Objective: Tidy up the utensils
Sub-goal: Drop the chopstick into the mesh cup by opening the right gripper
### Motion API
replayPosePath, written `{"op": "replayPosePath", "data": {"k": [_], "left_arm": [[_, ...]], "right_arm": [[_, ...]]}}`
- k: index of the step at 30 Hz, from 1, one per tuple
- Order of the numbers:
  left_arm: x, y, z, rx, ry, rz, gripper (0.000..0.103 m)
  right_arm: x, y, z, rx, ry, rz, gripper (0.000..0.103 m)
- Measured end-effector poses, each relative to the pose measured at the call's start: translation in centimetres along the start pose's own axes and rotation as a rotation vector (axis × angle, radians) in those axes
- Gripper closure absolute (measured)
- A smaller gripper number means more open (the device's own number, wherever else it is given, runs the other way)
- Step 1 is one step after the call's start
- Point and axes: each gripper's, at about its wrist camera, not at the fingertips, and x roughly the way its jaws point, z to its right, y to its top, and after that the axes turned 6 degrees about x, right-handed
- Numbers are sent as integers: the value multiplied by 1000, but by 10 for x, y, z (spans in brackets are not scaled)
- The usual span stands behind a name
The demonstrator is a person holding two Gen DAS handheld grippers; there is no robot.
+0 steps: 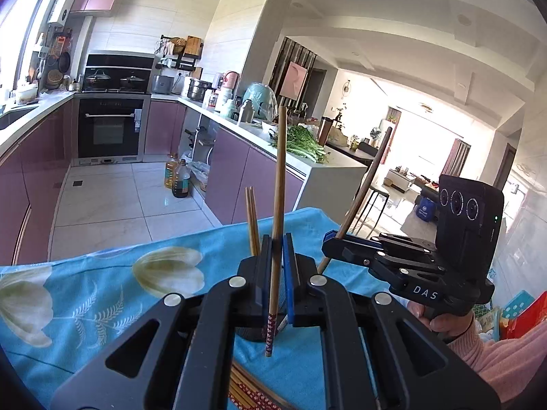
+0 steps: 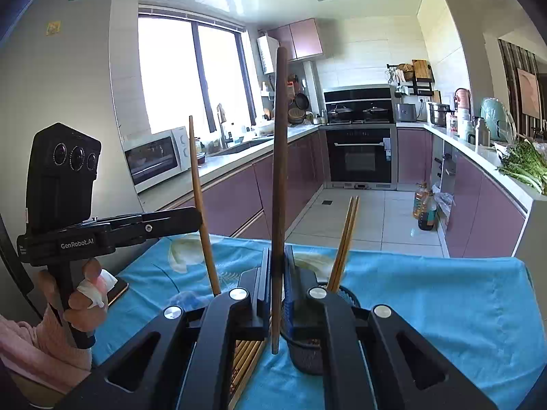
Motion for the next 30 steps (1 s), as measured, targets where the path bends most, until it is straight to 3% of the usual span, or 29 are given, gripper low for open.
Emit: {"op": "replayPosePath", "data": {"k": [10,16,30], "left_arm": [[17,31,9,50,11,27,96],[38,28,13,79,30,-26,96],[88,-16,5,74,3,-213,99]], "right_arm": [[1,15,10,-5,-43,42,97],[6,19,17,3,-65,60,97],[55,-13,46,97,-92,-161,97]]}}
